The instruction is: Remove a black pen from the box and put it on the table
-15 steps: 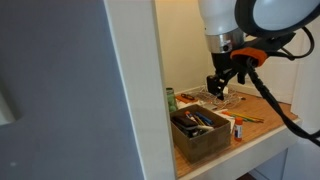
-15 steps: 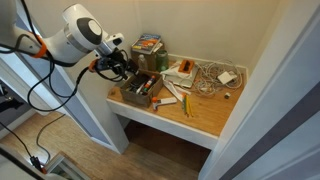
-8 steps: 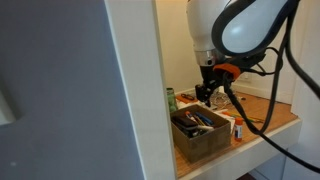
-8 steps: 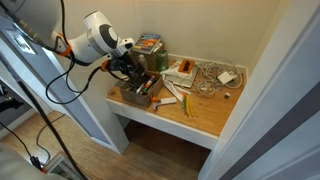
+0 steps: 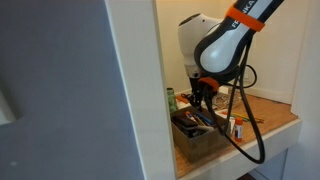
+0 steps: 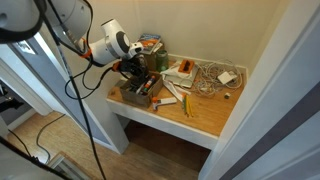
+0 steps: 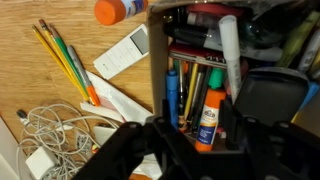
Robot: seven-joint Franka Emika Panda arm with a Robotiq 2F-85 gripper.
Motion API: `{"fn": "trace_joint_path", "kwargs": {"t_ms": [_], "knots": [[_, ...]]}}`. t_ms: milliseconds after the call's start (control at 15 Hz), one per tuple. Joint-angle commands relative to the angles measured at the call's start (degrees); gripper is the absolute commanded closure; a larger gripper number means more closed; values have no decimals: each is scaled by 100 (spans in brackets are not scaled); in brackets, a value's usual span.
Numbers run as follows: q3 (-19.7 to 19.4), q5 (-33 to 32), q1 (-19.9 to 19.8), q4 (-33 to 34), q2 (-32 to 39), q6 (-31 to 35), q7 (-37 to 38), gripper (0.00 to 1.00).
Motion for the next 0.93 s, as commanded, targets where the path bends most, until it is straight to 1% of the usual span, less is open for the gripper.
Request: {"fn": "trace_joint_path", "kwargs": {"t_ms": [0, 133, 200, 333, 467, 600, 667, 733, 800, 867], "knots": [[-308, 190, 244, 493, 472, 58, -94, 42], [-425, 199, 321, 636, 644, 52, -82, 40], [-477, 208, 355, 703, 733, 37, -85, 43], [-555, 248, 410, 799, 885, 34, -109, 45], [-633, 261, 479, 874, 1006, 2, -92, 51], [-708, 266, 538, 948, 1132, -6, -93, 62], [-741, 272, 562, 978, 1184, 3, -92, 59], [-762, 287, 581, 1000, 1222, 7, -106, 63], [-782, 300, 598, 1036, 1266, 6, -119, 62], [-801, 310, 615, 1065, 1308, 2, -130, 66]]}}
